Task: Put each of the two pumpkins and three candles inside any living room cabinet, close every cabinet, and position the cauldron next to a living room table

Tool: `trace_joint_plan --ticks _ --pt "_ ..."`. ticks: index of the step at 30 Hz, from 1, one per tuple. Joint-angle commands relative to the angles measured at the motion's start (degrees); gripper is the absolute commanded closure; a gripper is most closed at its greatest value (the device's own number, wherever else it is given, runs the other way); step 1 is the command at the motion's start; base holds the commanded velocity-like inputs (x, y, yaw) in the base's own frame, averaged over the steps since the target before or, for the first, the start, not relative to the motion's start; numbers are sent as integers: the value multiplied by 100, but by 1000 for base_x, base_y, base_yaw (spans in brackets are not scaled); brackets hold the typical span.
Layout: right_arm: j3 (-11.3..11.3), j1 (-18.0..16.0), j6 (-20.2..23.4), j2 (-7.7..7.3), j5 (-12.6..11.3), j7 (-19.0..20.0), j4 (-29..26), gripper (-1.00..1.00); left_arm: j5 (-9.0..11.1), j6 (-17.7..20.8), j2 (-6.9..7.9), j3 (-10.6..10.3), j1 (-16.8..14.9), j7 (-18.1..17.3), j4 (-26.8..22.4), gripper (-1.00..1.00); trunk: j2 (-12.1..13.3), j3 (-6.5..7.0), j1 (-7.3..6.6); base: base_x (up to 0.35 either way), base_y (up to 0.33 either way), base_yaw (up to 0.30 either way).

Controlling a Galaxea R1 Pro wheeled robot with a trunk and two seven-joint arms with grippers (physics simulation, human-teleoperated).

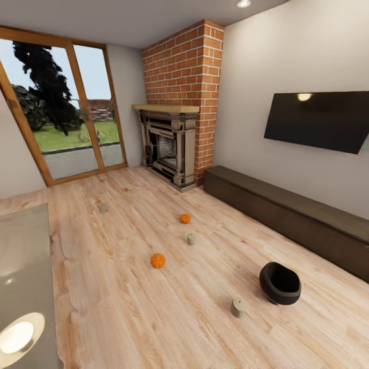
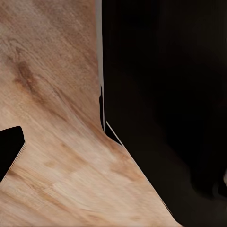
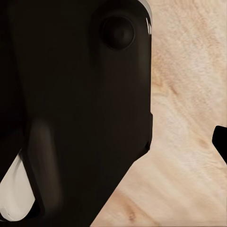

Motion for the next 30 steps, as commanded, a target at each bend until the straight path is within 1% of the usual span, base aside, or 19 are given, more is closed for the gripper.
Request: trace_joint_plan --ticks 1,30 --pt "-1 -5 -23 0 -27 3 8 -100 -2 -4 1 0 1 -5 -5 -100 -4 -9 0 0 0 -257" --pt "-1 -5 -26 35 -23 3 8 -100 -2 -4 1 4 0 -5 -5 -100 -4 -123 0 0 0 -257"
